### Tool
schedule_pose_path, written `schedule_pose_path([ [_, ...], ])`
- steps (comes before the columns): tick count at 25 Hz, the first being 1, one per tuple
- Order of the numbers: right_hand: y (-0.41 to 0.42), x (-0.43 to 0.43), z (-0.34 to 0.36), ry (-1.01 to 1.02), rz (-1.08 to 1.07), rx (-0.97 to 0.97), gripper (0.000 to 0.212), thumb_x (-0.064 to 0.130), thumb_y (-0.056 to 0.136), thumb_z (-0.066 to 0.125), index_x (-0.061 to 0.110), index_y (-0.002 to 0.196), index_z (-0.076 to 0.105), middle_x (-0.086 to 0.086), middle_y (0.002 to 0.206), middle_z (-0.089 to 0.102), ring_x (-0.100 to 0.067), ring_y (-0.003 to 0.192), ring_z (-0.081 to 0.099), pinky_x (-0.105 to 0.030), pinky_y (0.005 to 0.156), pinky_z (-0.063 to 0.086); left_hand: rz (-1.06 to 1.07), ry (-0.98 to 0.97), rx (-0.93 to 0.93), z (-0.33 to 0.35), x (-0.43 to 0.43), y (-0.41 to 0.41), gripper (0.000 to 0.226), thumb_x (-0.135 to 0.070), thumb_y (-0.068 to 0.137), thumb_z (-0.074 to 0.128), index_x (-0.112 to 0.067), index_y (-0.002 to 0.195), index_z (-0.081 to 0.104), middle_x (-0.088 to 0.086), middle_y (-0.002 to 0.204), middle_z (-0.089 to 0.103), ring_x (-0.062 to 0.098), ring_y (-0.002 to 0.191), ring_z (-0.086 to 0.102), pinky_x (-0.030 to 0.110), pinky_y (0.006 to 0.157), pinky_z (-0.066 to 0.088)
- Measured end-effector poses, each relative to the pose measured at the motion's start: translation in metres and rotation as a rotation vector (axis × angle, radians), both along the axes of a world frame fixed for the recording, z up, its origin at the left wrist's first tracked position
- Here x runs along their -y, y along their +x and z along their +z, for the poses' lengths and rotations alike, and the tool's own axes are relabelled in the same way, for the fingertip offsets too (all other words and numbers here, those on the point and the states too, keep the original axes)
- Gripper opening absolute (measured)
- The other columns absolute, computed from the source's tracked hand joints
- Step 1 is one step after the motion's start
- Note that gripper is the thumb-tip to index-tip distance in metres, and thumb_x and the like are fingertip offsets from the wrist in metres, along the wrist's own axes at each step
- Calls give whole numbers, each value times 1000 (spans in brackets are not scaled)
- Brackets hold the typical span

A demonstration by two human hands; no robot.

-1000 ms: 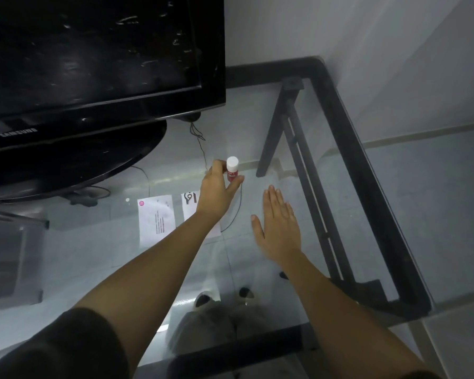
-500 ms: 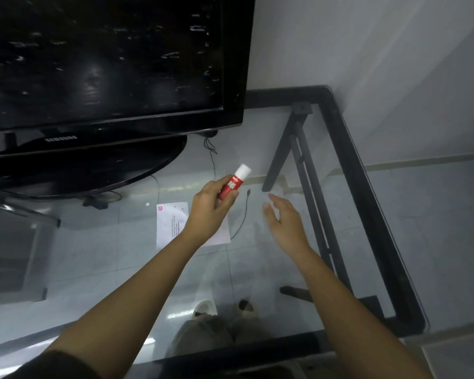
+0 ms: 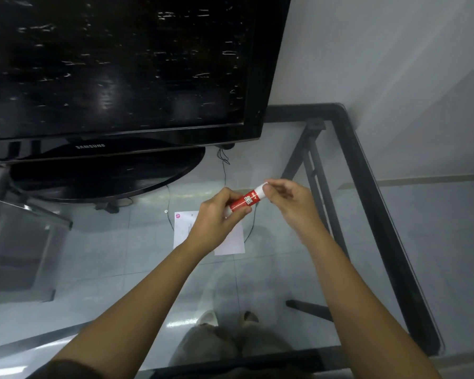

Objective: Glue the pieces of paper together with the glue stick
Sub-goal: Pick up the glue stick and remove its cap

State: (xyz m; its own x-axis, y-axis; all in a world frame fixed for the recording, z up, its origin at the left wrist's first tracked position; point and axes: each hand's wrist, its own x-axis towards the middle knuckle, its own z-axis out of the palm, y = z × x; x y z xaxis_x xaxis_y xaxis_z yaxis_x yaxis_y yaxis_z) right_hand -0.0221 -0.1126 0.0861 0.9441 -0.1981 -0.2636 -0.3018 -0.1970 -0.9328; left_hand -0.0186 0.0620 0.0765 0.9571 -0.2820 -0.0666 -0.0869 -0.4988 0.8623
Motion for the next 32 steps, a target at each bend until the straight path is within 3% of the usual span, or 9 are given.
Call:
schedule_pose_path([
  [3, 15, 9, -17, -20, -187, -8, 23, 28, 88, 62, 18, 108, 64, 11, 98, 64, -5, 91, 60, -16, 83, 46, 45, 44, -66, -16, -12, 5, 24, -29, 85, 64, -16, 102, 56, -3, 99, 65, 11, 87, 58, 10, 70, 41],
  [6, 27, 14, -47, -236, -173, 3, 34, 20, 86, 65, 13, 119, 60, -1, 108, 63, -6, 89, 56, -3, 74, 42, 104, 69, -100, -30, -24, 4, 26, -32, 85, 63, -15, 103, 57, 1, 100, 68, 13, 87, 60, 13, 67, 40],
  [11, 40, 18, -92, -391, -10, -51, 56, 10, 85, 65, 14, 136, 41, -9, 111, 63, -18, 100, 58, -26, 92, 45, 121, 54, -100, -30, -31, 6, 24, -28, 85, 64, -15, 103, 56, -11, 92, 62, 5, 84, 57, 13, 68, 43],
  [14, 41, 21, -104, -470, 37, -94, 59, 10, 86, 64, 13, 138, 38, -12, 116, 62, -24, 109, 59, -25, 93, 41, 131, 55, -89, -28, -34, 7, 21, -26, 84, 65, -21, 100, 52, -27, 87, 54, -5, 83, 54, 12, 71, 44],
  [18, 41, 21, -99, -490, 103, -104, 74, 20, 81, 70, 14, 143, 29, -12, 138, 44, -25, 126, 45, -30, 102, 36, 158, 33, -69, -26, -33, 7, 25, -26, 83, 66, -20, 103, 54, -18, 91, 57, 2, 84, 56, 11, 70, 43],
  [22, 21, 2, -56, -347, -33, 24, 47, 32, 85, 64, 18, 128, 50, 0, 121, 55, -10, 108, 53, -16, 88, 43, 247, -89, -66, -15, -31, 7, 23, -24, 80, 69, -21, 96, 53, -12, 90, 61, -2, 79, 61, 6, 63, 45],
  [27, -7, -36, -8, 9, 94, -63, 29, 37, 88, 58, 23, 113, 65, 25, 93, 61, 9, 86, 58, 0, 70, 41, 264, -174, -76, -1, -23, 0, 23, -30, 78, 72, -32, 78, 48, -8, 85, 68, 10, 78, 67, 35, 72, 54],
  [29, -9, -43, 0, 111, 121, -54, 20, 37, 88, 58, 27, 103, 69, 16, 89, 67, 9, 79, 61, 0, 66, 42, 236, -202, -60, 5, -20, -4, 22, -30, 78, 71, -33, 79, 49, -3, 85, 69, 16, 81, 67, 40, 74, 54],
  [32, -9, -50, 11, 170, 73, -45, 16, 36, 87, 61, 24, 83, 71, -11, 78, 66, -3, 73, 56, -17, 73, 43, 173, -214, -26, 12, -20, -8, 17, -32, 80, 68, -29, 87, 53, -7, 90, 67, 18, 88, 65, 35, 74, 53],
])
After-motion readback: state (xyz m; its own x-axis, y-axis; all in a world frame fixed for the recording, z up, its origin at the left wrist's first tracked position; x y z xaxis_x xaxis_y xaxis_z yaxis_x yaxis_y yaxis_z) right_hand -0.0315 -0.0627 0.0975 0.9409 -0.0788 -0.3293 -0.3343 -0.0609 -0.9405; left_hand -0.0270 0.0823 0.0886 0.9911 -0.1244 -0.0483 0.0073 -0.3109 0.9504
